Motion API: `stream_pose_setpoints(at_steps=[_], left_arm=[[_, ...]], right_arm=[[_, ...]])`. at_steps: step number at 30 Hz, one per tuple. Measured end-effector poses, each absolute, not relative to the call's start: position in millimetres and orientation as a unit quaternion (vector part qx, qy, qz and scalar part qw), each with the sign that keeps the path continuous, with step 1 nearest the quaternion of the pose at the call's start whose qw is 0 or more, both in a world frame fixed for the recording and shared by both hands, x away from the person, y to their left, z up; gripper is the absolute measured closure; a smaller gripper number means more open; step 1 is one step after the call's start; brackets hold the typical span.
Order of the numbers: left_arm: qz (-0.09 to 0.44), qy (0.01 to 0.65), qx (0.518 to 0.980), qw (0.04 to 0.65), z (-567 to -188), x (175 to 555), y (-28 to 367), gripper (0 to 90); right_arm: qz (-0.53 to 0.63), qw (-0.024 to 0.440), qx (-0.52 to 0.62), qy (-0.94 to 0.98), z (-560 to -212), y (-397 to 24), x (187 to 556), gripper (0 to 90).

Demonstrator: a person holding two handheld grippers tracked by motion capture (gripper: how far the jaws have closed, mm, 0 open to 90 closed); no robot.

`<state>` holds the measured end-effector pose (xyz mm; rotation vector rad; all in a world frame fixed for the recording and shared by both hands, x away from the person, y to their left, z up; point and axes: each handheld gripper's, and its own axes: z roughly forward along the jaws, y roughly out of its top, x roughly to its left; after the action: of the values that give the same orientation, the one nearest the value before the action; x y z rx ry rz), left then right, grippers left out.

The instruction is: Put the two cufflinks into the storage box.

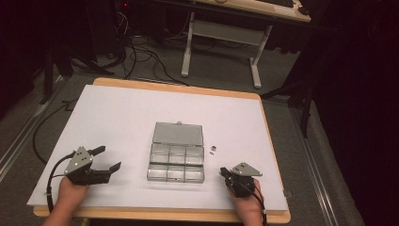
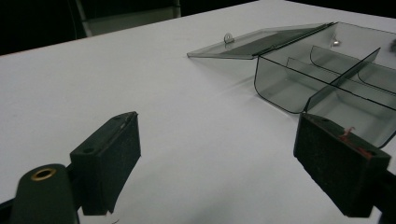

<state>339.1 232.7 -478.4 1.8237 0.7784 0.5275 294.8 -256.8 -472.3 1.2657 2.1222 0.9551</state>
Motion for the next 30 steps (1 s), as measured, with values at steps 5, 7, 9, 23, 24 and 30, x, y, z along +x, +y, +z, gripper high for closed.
stream_pose_setpoints(at_steps=[5, 7, 9, 23, 24, 30], left_arm=[[0.217, 0.323, 0.762, 0.519, -478.3, 339.9, 232.4, 15.4], [0.216, 0.317, 0.764, 0.519, -478.2, 339.2, 232.4, 15.3], [0.215, 0.317, 0.764, 0.519, -478.2, 339.5, 232.2, 15.3], [0.209, 0.319, 0.77, 0.512, -478.3, 343.1, 230.7, 15.3], [0.209, 0.318, 0.771, 0.511, -478.3, 343.4, 230.4, 15.4], [0.206, 0.316, 0.773, 0.51, -478.1, 343.9, 230.2, 15.4]], right_arm=[[0.33, 0.244, 0.473, 0.779, -475.7, -259.9, 294.8, 90.0], [0.328, 0.245, 0.471, 0.781, -475.8, -260.9, 293.9, 90.0], [0.325, 0.251, 0.473, 0.779, -474.5, -261.7, 293.7, 90.0], [0.331, 0.248, 0.49, 0.767, -475.0, -268.6, 294.9, 90.0], [0.331, 0.247, 0.49, 0.768, -475.3, -268.7, 295.2, 90.0], [0.336, 0.246, 0.486, 0.768, -473.0, -265.1, 293.4, 90.0]])
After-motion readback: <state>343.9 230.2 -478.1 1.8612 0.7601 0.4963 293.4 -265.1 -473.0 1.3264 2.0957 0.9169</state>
